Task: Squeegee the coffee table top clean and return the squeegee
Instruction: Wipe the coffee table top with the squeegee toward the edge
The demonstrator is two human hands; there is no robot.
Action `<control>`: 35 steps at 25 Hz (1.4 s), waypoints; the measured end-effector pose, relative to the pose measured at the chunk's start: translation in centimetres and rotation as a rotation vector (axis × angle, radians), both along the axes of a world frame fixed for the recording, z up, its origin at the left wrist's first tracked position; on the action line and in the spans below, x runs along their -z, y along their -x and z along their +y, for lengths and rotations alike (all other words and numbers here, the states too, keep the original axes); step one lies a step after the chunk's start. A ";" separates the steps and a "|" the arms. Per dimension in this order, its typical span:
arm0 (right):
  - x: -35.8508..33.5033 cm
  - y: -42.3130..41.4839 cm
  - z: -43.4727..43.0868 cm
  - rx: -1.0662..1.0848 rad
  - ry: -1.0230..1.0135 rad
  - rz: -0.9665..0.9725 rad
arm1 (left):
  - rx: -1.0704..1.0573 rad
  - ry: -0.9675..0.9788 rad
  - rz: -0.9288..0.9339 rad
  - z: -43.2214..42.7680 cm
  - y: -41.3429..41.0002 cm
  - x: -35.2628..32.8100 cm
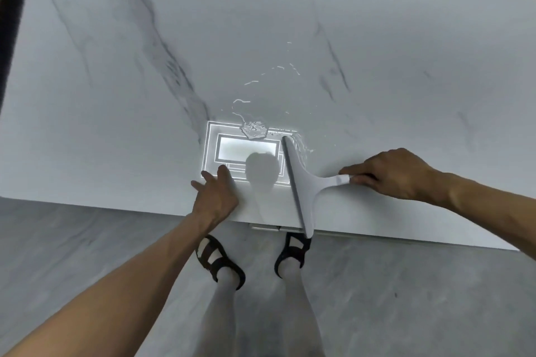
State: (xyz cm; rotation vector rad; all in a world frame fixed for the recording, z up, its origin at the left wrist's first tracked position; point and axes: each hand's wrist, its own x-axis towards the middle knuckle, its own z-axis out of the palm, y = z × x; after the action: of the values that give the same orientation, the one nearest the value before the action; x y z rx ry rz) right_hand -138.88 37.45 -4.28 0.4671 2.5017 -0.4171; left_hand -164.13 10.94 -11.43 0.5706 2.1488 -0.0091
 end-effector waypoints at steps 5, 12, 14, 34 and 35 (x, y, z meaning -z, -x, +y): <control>3.2 5.2 -7.0 -0.219 0.140 0.045 | 0.098 -0.012 -0.004 -1.0 0.1 0.7; 2.3 3.5 -2.5 -0.099 0.015 0.009 | -0.036 -0.100 0.107 -1.2 -0.2 0.7; 1.1 3.3 -1.9 -0.071 -0.030 0.012 | -0.080 -0.161 0.208 -2.2 0.4 0.1; 5.0 14.8 -7.2 -0.126 0.047 0.106 | -0.205 -0.266 0.216 -6.0 5.4 0.7; 4.7 12.8 -5.2 -0.054 0.020 0.091 | -0.158 -0.258 0.195 -4.6 4.7 0.7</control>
State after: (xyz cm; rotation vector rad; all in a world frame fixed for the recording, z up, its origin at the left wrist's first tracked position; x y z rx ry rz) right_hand -151.64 32.20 -8.95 0.3797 2.5894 -0.4507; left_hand -168.86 6.31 -12.13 0.5637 2.3991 0.3155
